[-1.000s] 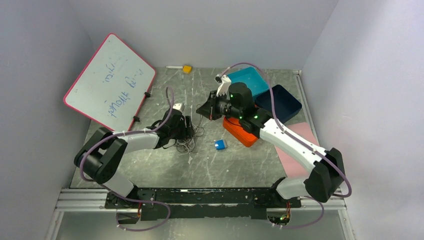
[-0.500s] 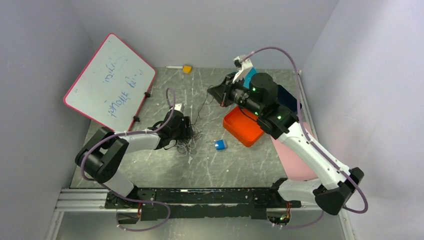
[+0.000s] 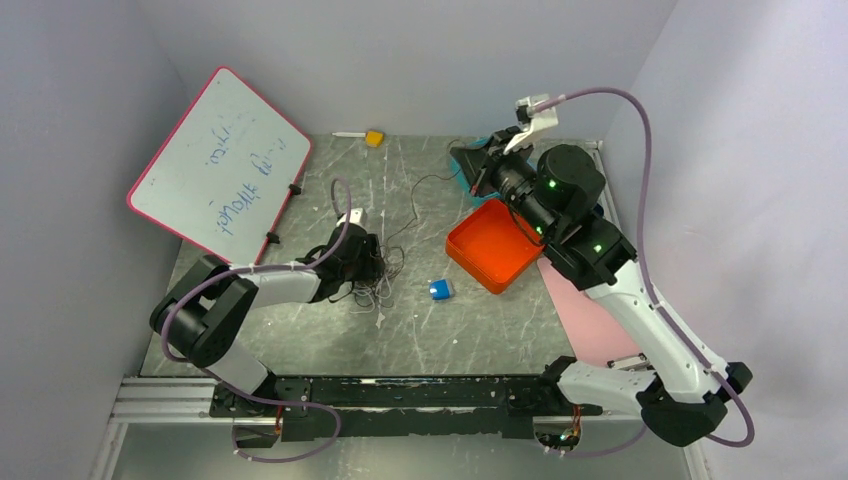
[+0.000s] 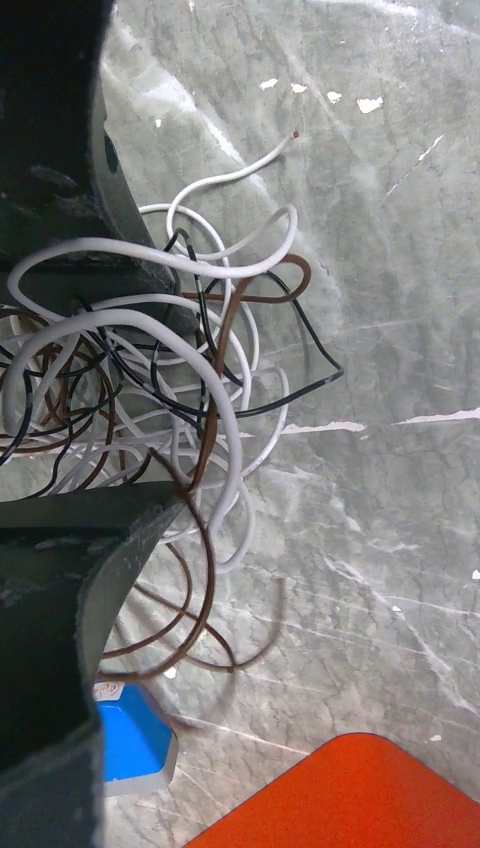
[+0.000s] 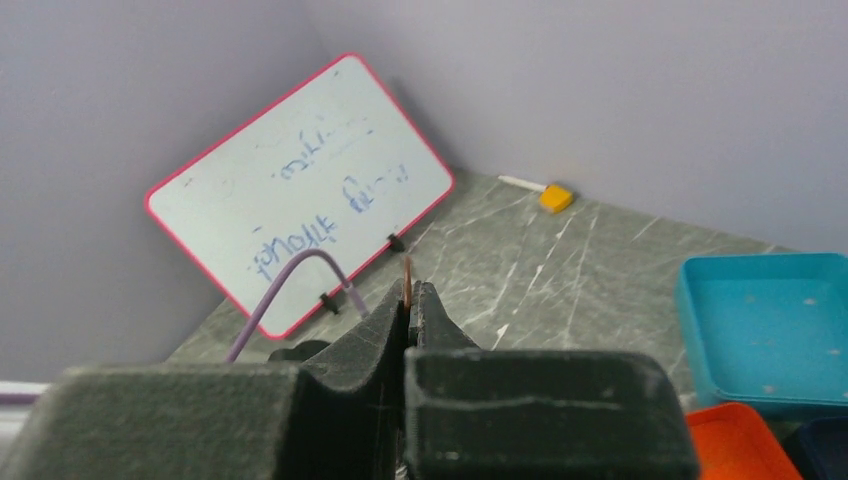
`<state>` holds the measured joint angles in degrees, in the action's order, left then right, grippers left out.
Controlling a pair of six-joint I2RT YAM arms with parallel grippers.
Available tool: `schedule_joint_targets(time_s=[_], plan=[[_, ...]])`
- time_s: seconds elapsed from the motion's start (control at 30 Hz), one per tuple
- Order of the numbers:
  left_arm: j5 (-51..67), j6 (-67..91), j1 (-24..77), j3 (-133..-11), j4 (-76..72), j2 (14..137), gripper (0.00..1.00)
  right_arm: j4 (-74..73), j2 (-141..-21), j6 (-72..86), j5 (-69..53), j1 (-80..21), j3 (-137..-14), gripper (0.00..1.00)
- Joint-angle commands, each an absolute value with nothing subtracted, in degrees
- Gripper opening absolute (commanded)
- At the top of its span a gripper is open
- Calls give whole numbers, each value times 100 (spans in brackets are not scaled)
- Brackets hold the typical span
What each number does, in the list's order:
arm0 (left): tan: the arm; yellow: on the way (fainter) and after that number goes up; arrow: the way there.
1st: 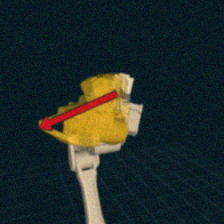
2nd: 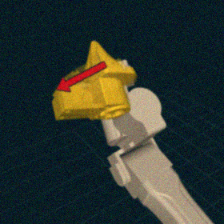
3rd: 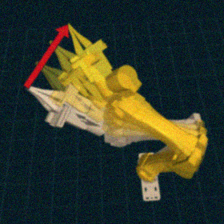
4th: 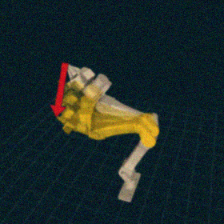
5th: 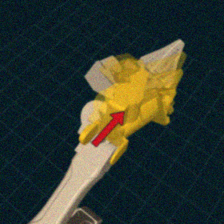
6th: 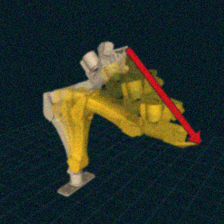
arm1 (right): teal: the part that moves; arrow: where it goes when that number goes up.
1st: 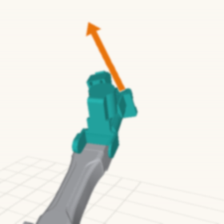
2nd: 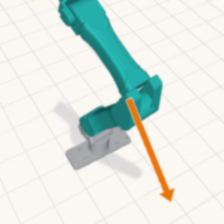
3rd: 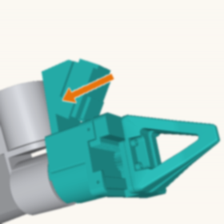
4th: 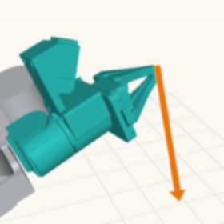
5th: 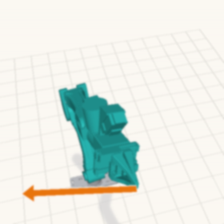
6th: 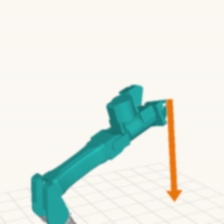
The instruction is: Untangle the cables
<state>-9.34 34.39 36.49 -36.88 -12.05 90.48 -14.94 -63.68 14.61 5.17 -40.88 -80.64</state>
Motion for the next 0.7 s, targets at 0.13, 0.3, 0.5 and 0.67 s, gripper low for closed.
schedule_joint_targets(time_s=[0.13,0.3,0.5,0.67], plan=[[-1190,3506,3682,-3377,-864,9032,61,-1668,-6025,1014,1569,-4103,-8480,0],[-1203,3520,3676,-3340,-855,9037,60,-1763,-5942,896,1811,-4102,-8575,0],[-1271,3529,3683,-3307,-723,8796,52,-2138,-6029,991,2668,-4102,-8518,0],[-1297,3473,3682,-3279,-549,8431,47,-2333,-6118,1184,3541,-4101,-8256,0]])
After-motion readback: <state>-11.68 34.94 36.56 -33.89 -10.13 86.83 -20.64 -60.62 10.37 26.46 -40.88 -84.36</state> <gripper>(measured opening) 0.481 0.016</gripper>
